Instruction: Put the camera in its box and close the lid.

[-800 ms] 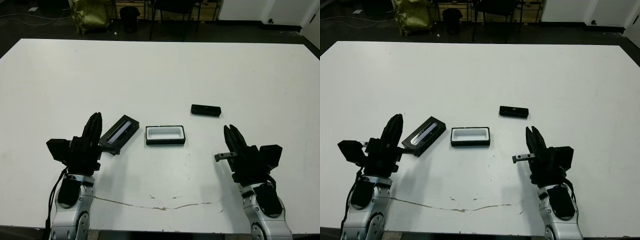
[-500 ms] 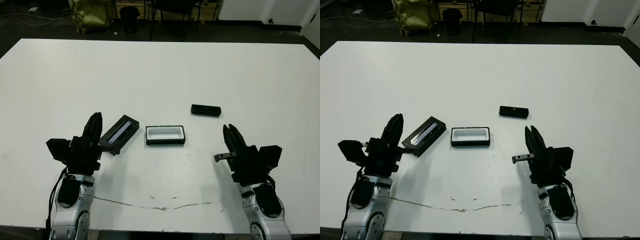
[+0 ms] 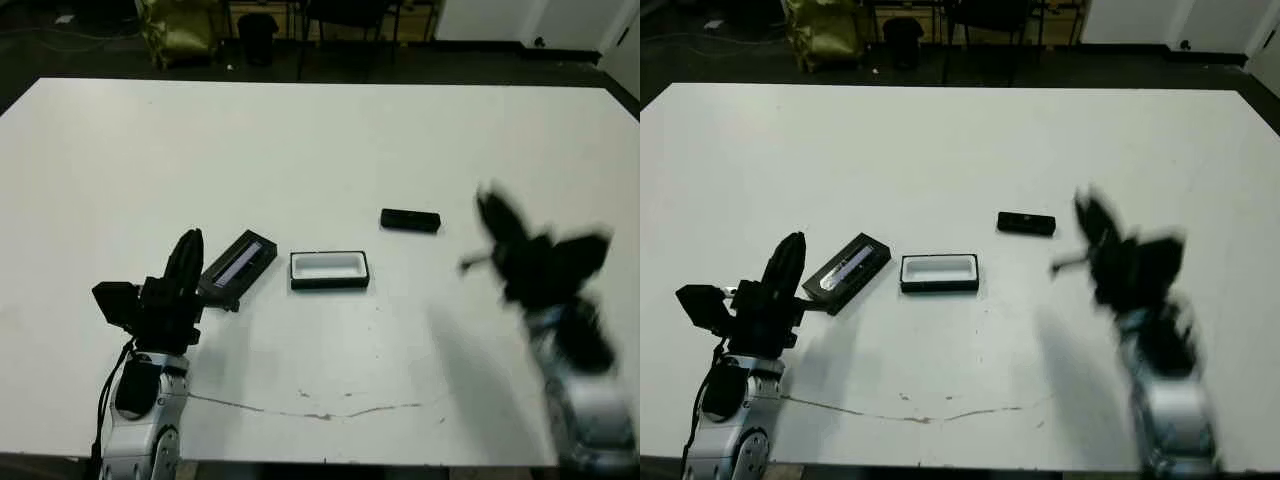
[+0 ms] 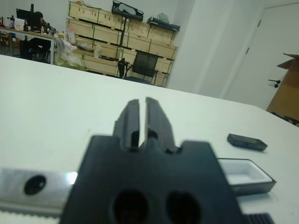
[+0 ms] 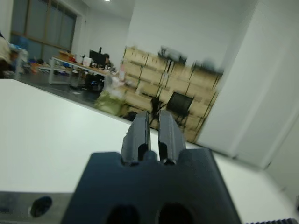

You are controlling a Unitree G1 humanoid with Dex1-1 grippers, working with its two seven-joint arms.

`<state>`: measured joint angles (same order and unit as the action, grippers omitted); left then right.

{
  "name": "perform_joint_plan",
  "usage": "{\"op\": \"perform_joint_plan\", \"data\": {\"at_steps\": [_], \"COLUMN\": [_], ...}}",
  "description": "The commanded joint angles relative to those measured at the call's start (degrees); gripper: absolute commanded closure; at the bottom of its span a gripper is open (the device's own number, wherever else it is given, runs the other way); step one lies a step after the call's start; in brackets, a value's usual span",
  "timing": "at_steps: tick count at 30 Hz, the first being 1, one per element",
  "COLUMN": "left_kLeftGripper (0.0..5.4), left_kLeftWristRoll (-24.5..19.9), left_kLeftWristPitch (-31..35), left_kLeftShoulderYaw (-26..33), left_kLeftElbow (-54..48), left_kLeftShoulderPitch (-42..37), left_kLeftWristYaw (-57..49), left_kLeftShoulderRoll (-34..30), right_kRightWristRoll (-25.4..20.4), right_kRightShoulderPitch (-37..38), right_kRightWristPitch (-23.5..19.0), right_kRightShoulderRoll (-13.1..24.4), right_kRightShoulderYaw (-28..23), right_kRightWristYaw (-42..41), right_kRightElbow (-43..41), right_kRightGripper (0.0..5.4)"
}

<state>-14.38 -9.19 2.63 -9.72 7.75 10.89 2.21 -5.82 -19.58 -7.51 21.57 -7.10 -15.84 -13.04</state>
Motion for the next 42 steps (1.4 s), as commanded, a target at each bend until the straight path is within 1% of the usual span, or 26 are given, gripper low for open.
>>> {"op": "perform_joint_plan", "data": {"at_steps": [1, 2, 3, 5, 8, 10, 11, 12, 13, 14, 17, 19, 22, 26, 29, 35, 37, 40, 42], "left_kLeftGripper": [5.38, 5.38, 5.38, 5.38, 5.38, 5.38, 5.38, 5.38, 5.38, 5.38, 5.38, 5.38, 5.38, 5.38, 5.38, 5.38, 5.38, 5.38, 5.38], "left_kLeftWristRoll": [0.2, -0.1, -0.3, -0.1, -0.6, -0.1, 0.2, 0.2, 0.1, 0.0, 0.4, 0.4, 0.2, 1.0, 0.4, 1.2, 1.0, 0.9, 1.2], "left_kLeftWristPitch": [1.1, 1.5, 2.2, 2.2, 2.7, 3.0, 2.8, 2.7, 2.6, 2.6, 2.0, 1.4, 0.9, 2.3, 3.0, 2.3, 1.4, 2.9, 2.6], "left_kLeftShoulderYaw": [0.1, 0.1, 0.1, 0.1, 0.1, -0.1, -0.1, -0.1, 0.0, 0.0, 0.0, -0.1, -0.2, -0.5, -0.3, -0.4, -0.4, -0.6, -0.7], "left_kLeftElbow": [0.1, -0.3, -0.8, -0.9, -0.9, -1.3, -1.4, -1.4, -1.4, -1.3, -0.6, 0.0, 0.6, -0.7, -1.1, -0.6, 0.0, -1.0, -0.8], "left_kLeftShoulderPitch": [0.7, 0.9, 1.1, 1.2, 1.0, 1.2, 1.3, 1.4, 1.4, 1.4, 1.3, 1.1, 0.9, 1.6, 1.8, 1.8, 1.6, 1.6, 1.5], "left_kLeftWristYaw": [-0.5, -0.5, -0.6, -0.7, -0.7, -1.2, -1.4, -1.2, -1.1, -1.0, -0.9, -0.5, -0.1, -0.8, -0.9, -0.8, -0.2, -0.5, -0.6], "left_kLeftShoulderRoll": [-0.4, -0.3, -0.4, -0.5, -0.3, -0.1, -0.1, -0.2, -0.3, -0.4, -0.5, -0.6, -0.5, -0.6, -0.5, -0.4, -0.3, -0.4, -0.5], "right_kRightWristRoll": [3.2, 4.3, 5.5, 8.0, 12.3, 16.0, 17.9, 19.8, 21.1, 21.8, 24.0, 25.5, 27.0, 28.8, 30.5, 29.9, 29.6, 30.3, 30.7], "right_kRightShoulderPitch": [-12.0, -15.9, -20.3, -28.2, -38.0, -43.5, -45.7, -47.8, -49.3, -50.9, -54.8, -56.2, -57.1, -56.1, -55.3, -52.6, -52.0, -51.1, -50.3], "right_kRightWristPitch": [-3.6, -3.2, -1.6, 0.1, -0.6, 1.0, 2.3, 4.6, 6.6, 7.7, 9.9, 9.7, 8.2, 9.1, 9.2, 9.1, 8.2, 7.3, 5.8], "right_kRightShoulderRoll": [5.3, 6.5, 7.4, 8.4, 8.2, 7.7, 7.4, 7.0, 6.7, 6.1, 4.6, 3.2, 1.2, -0.5, -1.1, -2.3, -2.9, -3.5, -4.3], "right_kRightShoulderYaw": [1.9, 3.1, 4.3, 6.9, 10.9, 14.0, 15.6, 17.2, 18.3, 18.9, 20.9, 22.0, 22.8, 24.0, 25.5, 24.5, 24.0, 24.2, 24.6], "right_kRightWristYaw": [-3.1, -4.4, -6.0, -8.2, -9.9, -9.9, -9.6, -9.3, -9.2, -9.4, -10.7, -9.8, -7.4, -6.1, -6.6, -5.9, -5.5, -4.9, -4.9], "right_kRightElbow": [11.0, 15.3, 20.8, 30.4, 42.2, 50.6, 54.6, 58.9, 62.4, 66.1, 75.3, 79.4, 83.0, 85.7, 87.1, 88.3, 88.6, 89.0, 89.3], "right_kRightGripper": [5.4, 5.4, 5.4, 5.4, 5.4, 5.4, 5.4, 5.4, 5.4, 5.4, 5.4, 5.4, 5.4, 5.4, 5.4, 5.4, 5.4, 5.4, 5.4]}}
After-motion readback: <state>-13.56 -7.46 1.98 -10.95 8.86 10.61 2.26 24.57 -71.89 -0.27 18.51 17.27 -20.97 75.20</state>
